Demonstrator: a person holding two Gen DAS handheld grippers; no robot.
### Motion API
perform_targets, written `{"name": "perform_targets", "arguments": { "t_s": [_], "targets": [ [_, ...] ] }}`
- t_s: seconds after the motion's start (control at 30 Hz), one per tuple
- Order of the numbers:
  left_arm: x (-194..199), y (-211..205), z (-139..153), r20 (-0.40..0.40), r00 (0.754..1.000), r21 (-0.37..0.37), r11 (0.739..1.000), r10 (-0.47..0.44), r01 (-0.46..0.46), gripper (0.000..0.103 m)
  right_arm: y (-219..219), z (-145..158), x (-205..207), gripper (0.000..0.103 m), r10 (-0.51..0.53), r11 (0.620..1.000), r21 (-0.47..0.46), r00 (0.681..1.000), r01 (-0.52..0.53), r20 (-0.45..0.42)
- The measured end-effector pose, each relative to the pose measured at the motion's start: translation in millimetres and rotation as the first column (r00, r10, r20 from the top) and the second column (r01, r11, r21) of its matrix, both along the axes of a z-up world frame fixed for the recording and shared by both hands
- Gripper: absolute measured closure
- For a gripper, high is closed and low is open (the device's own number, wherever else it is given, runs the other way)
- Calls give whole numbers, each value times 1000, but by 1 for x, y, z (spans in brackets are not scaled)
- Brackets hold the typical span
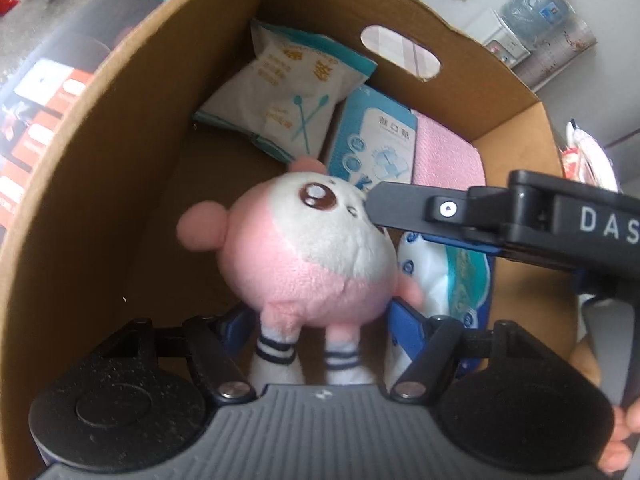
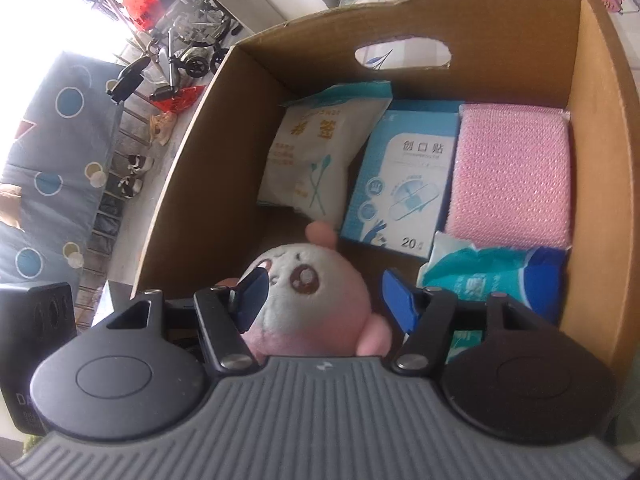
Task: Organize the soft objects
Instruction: 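Carry the plush toy over the cardboard box with both tools, then lower the plush toy into the box and withdraw the right tool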
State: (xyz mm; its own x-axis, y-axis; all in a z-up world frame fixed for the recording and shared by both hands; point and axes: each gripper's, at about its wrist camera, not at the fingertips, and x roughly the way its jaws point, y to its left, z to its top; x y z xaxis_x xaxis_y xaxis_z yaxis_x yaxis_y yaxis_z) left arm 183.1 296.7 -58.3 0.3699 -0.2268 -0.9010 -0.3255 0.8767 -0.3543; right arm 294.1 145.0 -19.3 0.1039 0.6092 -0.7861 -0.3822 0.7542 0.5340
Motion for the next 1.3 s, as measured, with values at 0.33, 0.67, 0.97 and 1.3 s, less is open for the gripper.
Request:
{"name": "perform_targets", "arguments": {
  "t_s": [0.33,0.67,0.97,1.3],
  "targets": [
    [-17,2,0,29,999,47,998,-45,44,33,32,-6,16,40,47,998,-45,998,-45,52],
    [-19,-2,5,-35,997,124,989,-75,79,26,61,-28,28,58,100,994,-38,995,-100,-3],
    [-30,1,11,-21,997,140,987,-79,81,29,66,-44,35,76,88,995,-31,995,-90,-57],
    [-25,1,7,0,997,122,990,-78,77,33,57,-29,23,95,108,994,-15,994,-108,25]
  ]
}}
